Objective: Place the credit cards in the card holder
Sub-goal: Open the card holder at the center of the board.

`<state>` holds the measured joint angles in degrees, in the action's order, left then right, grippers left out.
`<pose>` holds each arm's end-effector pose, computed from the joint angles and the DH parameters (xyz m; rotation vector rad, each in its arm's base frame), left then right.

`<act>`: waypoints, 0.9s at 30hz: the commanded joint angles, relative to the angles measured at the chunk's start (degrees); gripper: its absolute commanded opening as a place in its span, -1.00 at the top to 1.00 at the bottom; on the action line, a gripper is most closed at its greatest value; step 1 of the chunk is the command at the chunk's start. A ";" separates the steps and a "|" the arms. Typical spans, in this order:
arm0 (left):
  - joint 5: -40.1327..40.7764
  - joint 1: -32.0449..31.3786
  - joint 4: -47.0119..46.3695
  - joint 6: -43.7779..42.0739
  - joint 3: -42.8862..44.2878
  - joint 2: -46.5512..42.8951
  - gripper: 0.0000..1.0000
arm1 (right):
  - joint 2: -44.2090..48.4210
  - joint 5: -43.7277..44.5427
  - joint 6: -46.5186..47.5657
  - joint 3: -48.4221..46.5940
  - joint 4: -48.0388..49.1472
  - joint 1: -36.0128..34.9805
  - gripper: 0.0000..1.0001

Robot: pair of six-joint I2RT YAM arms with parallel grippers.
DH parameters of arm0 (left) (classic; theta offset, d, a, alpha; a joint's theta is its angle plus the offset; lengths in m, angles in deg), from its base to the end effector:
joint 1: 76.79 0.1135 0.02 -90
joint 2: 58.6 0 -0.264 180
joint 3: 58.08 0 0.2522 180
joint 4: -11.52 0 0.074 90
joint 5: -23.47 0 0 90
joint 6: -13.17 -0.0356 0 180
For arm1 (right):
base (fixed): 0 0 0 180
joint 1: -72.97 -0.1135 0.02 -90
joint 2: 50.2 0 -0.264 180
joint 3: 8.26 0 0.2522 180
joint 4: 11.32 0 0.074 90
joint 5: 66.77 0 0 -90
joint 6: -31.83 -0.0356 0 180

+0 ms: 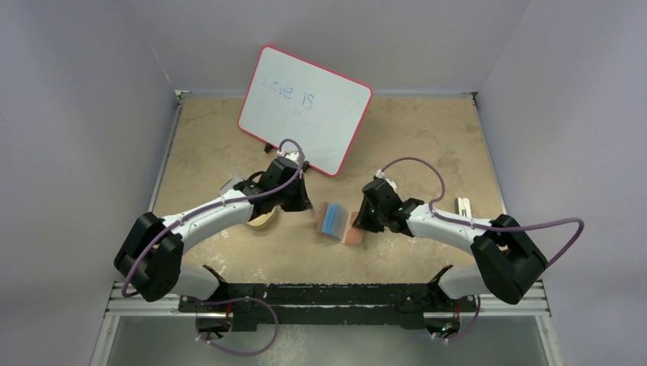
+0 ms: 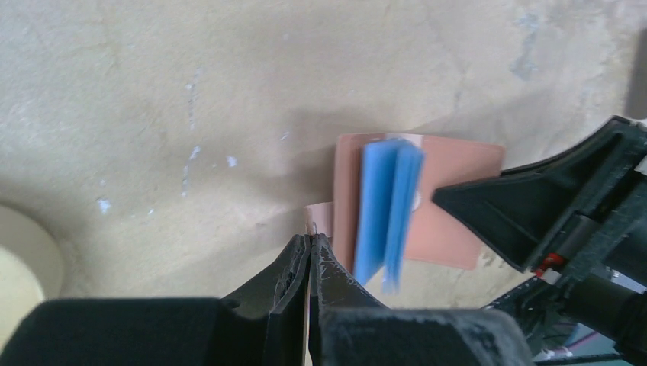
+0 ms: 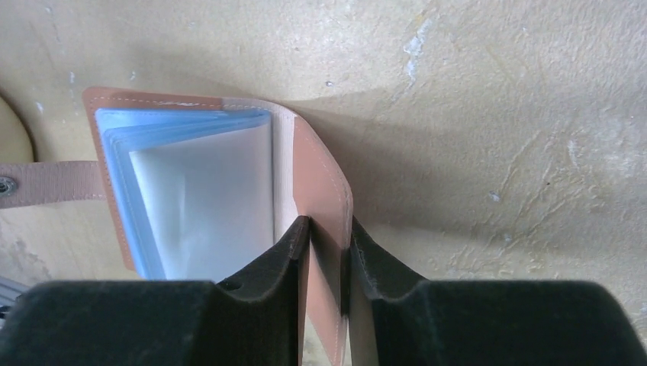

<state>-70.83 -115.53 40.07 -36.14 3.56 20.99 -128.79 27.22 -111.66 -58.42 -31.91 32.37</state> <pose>0.2227 -0.1821 0.2160 -0.0051 2.5111 -0.7126 0.2001 0.1682 0.1695 0.3171 2.5132 0.6326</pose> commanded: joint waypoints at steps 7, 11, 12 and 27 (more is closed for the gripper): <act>0.62 0.07 1.06 -1.15 0.70 -0.11 1.00 | 1.02 6.51 1.65 -3.40 -9.05 0.17 0.21; -3.17 0.07 -1.95 0.55 0.17 -1.37 1.00 | 3.65 9.33 2.53 -8.79 -14.25 -0.06 0.12; -3.79 0.09 -2.64 1.00 0.11 -1.30 1.00 | 4.19 8.55 2.63 -9.55 -14.56 -0.21 0.11; -6.06 0.08 -6.55 5.50 -0.70 -3.01 1.00 | 1.56 2.96 -2.41 -16.54 -2.68 -8.93 0.11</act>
<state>-75.79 -115.53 37.20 -32.34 2.68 20.36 -124.48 30.93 -112.25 -71.36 -39.45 24.90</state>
